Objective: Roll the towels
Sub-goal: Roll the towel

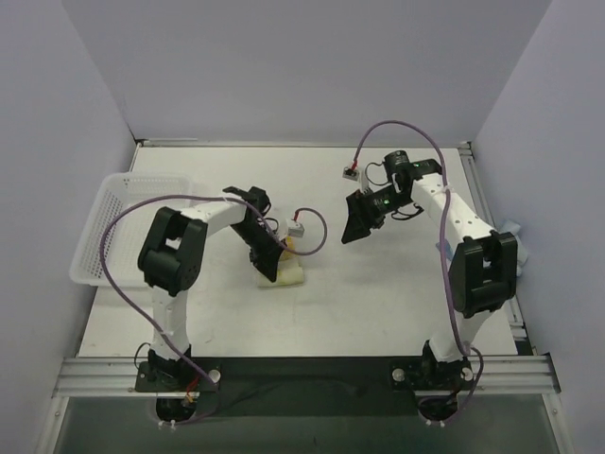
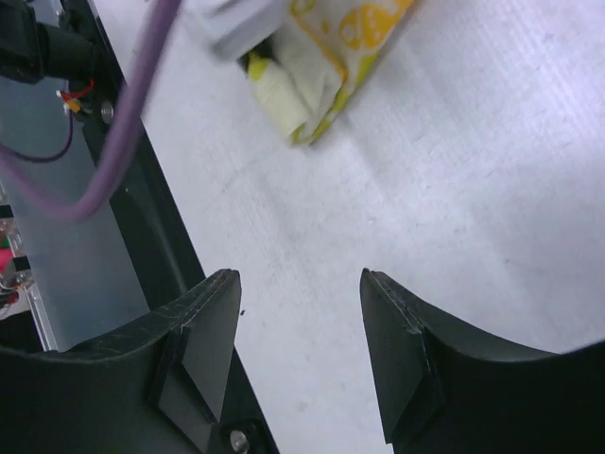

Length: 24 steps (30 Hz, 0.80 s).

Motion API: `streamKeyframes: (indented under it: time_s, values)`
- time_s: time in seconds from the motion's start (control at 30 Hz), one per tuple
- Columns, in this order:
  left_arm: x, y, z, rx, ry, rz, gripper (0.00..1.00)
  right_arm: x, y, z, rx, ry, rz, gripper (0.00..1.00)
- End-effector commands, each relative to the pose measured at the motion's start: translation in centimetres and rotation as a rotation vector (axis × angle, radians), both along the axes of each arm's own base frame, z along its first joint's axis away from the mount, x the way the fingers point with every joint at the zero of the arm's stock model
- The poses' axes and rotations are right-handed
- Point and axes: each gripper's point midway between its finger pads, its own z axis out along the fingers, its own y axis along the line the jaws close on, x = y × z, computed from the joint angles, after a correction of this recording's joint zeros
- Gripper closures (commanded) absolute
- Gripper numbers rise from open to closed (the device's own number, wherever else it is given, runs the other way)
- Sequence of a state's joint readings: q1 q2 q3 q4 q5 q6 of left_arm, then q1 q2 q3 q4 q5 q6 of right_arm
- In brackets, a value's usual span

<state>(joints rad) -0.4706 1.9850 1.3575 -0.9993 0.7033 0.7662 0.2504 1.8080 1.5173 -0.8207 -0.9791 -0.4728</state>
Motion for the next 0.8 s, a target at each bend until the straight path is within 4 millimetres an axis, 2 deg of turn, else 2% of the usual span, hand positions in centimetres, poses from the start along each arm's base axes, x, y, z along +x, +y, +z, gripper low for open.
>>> streamKeyframes:
  time_s: [0.0, 0.03, 0.13, 0.17, 0.2, 0.23, 0.27, 0.33, 0.37, 0.4, 0.43, 0.47, 0.5, 0.53, 0.57, 0.63, 0.67, 0.7, 0.77]
  values:
    - [-0.6, -0.6, 0.1, -0.055, 0.252, 0.048, 0.91, -3.3, -0.5, 0.8, -0.04, -0.033, 0.033, 0.47]
    - [-0.7, -0.2, 0.0, -0.047, 0.304, 0.063, 0.91, -3.9, -0.6, 1.6, -0.04, -0.068, 0.036, 0.47]
    - [-0.2, 0.1, -0.9, -0.062, 0.402, 0.06, 0.89, -5.6, 0.4, 1.7, -0.065, -0.14, 0.1, 0.49]
    - [-0.1, 0.3, -1.0, -0.066, 0.422, 0.049, 0.88, -5.6, 0.5, 1.2, -0.106, -0.177, 0.116, 0.49]
    - [-0.4, 0.3, -1.7, -0.063, 0.47, 0.048, 0.86, -6.9, 1.7, 0.8, -0.122, -0.206, 0.184, 0.49]
    - [-0.2, 0.2, -1.0, -0.074, 0.501, 0.053, 0.85, -7.2, 2.1, 0.5, -0.14, -0.233, 0.213, 0.49]
    - [-0.1, 0.3, -1.2, -0.086, 0.508, 0.048, 0.85, -6.7, 2.6, 0.0, -0.176, -0.294, 0.228, 0.49]
    - [-0.3, 0.4, -1.5, -0.084, 0.541, 0.045, 0.84, -7.8, 4.3, -1.0, -0.205, -0.355, 0.301, 0.49]
    - [-0.4, 0.5, -1.5, -0.083, 0.542, 0.044, 0.83, -7.1, 5.3, -1.0, -0.201, -0.422, 0.309, 0.48]
    - [-0.5, 0.5, -1.6, -0.082, 0.546, 0.044, 0.83, -6.4, 5.5, -1.5, -0.244, -0.476, 0.303, 0.48]
    - [-0.5, 0.6, -1.6, -0.08, 0.547, 0.043, 0.83, -7.2, 6.6, -2.3, -0.25, -0.504, 0.343, 0.47]
    - [-0.7, 0.7, -1.7, -0.076, 0.551, 0.041, 0.83, -6.2, 7.8, -2.2, -0.233, -0.587, 0.349, 0.46]
    - [-0.8, 0.7, -1.8, -0.074, 0.556, 0.041, 0.82, -5.8, 8.2, -2.9, -0.261, -0.633, 0.356, 0.45]
    - [-0.8, 0.7, -1.8, -0.073, 0.557, 0.041, 0.82, -6.1, 9.2, -3.5, -0.262, -0.663, 0.392, 0.44]
    - [-0.9, 0.8, -1.9, -0.07, 0.562, 0.042, 0.82, -5.4, 10.1, -3.8, -0.263, -0.721, 0.407, 0.44]
    - [-1.1, 0.9, -2.0, -0.069, 0.564, 0.04, 0.82, -4.5, 11.0, -5.6, -0.295, -0.759, 0.421, 0.44]
    - [-1.1, 0.8, -2.1, -0.067, 0.563, 0.039, 0.81, -4.2, 12.0, -5.9, -0.283, -0.792, 0.44, 0.43]
    - [-1.2, 0.9, -2.2, -0.064, 0.564, 0.042, 0.81, -4.0, 12.5, -7.1, -0.295, -0.8, 0.473, 0.43]
    - [-1.0, 0.9, -2.3, -0.061, 0.555, 0.044, 0.81, -3.7, 13.4, -8.0, -0.299, -0.814, 0.502, 0.43]
